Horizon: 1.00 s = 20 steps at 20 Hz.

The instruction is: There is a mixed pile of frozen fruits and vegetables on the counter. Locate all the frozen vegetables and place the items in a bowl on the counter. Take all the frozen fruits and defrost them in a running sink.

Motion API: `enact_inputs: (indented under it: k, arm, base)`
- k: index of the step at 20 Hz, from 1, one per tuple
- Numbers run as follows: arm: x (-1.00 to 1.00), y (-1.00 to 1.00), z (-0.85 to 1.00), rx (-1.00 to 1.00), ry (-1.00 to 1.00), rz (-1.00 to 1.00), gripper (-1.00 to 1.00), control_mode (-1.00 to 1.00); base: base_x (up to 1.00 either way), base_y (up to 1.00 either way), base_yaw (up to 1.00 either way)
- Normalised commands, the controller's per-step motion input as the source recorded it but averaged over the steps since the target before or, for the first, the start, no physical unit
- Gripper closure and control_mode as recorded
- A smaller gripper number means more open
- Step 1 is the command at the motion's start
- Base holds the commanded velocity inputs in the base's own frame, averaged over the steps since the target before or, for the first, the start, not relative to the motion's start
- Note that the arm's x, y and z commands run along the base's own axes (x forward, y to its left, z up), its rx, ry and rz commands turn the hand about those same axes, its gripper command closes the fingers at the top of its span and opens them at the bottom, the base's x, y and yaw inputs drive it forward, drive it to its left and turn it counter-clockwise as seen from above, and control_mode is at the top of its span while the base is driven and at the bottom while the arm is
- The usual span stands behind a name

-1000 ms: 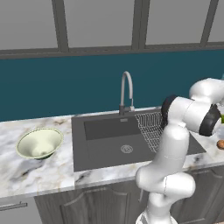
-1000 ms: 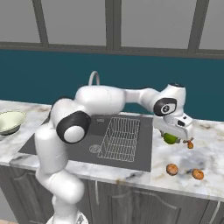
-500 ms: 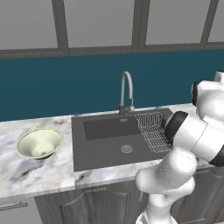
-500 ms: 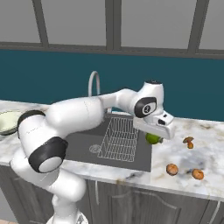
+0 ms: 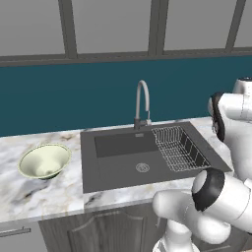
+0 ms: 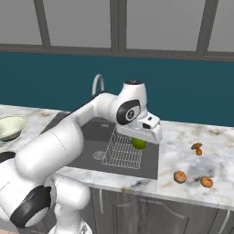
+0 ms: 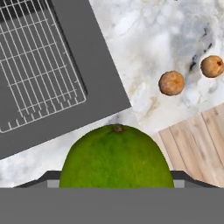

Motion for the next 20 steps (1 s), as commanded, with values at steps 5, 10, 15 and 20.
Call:
enact_inputs:
  k: [5, 10, 15, 20]
  arm:
    - [-0.36, 0.66, 0.31, -0.01, -0.04, 0.08, 1.00, -1.00]
    - [-0.35, 0.60, 0.29, 0.00, -0.04, 0.08, 1.00, -1.00]
    - [-0.31, 0.60, 0.28, 0.00, -0.02, 0.08, 1.00, -1.00]
    - [-0.15, 0.65, 0.16, 0.00, 0.00, 0.11, 1.00, -1.00]
  base:
    - [0.00, 0.00, 0.00]
    - [0.00, 0.00, 0.00]
    - [0.00, 0.00, 0.00]
    - [0.00, 0.00, 0.00]
